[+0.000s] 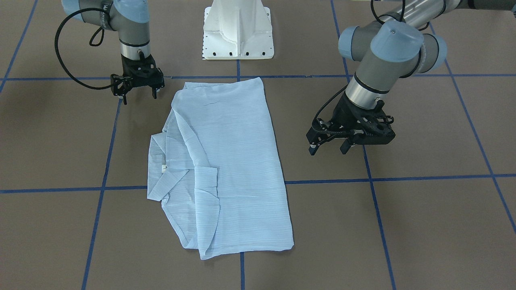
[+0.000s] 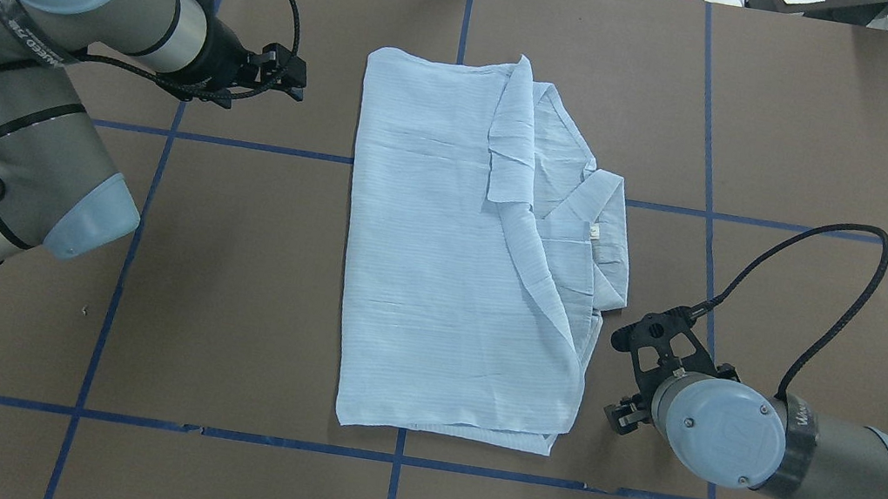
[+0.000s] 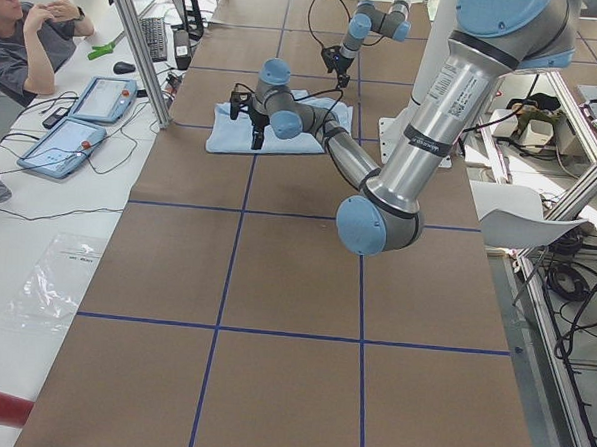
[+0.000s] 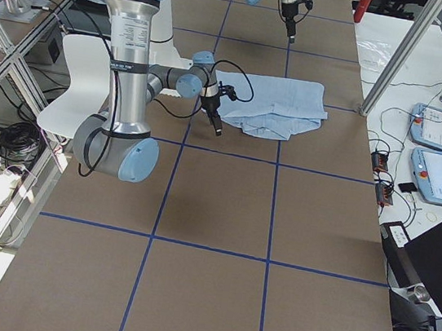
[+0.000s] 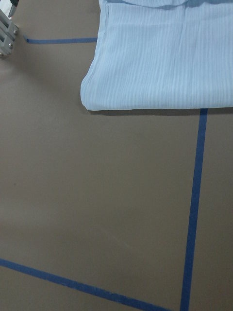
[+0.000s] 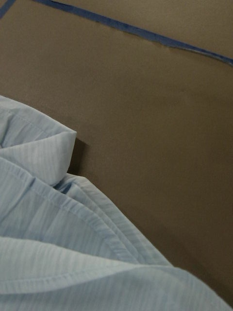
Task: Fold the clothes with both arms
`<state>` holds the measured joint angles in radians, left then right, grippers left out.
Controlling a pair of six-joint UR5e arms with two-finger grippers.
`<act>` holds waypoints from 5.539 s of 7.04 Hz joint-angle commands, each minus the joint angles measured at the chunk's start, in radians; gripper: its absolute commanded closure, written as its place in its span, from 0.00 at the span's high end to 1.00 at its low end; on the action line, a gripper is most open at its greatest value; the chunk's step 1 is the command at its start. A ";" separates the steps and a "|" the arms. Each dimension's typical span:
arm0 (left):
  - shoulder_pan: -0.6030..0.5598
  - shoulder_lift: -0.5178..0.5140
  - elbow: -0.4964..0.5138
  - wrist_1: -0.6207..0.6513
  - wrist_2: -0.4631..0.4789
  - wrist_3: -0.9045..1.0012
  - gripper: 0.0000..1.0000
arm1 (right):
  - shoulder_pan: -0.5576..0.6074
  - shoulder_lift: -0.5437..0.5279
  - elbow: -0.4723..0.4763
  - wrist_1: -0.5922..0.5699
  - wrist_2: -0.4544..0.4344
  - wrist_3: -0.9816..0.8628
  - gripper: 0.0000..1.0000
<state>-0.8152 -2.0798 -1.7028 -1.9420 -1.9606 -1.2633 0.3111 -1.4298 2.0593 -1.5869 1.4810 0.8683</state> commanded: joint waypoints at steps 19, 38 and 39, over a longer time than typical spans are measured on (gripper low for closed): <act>0.005 -0.017 0.009 -0.002 0.000 0.002 1.00 | 0.347 0.298 -0.252 0.067 0.225 -0.285 1.00; 0.115 -0.019 -0.098 0.000 -0.084 -0.202 1.00 | 0.560 0.300 -0.475 0.294 0.542 -0.416 1.00; 0.225 0.007 -0.168 0.006 0.012 -0.279 1.00 | 0.560 0.242 -0.412 0.295 0.600 -0.361 1.00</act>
<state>-0.7036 -2.1030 -1.7937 -1.9411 -2.0211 -1.4369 0.8702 -1.1178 1.5638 -1.2908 2.0198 0.4539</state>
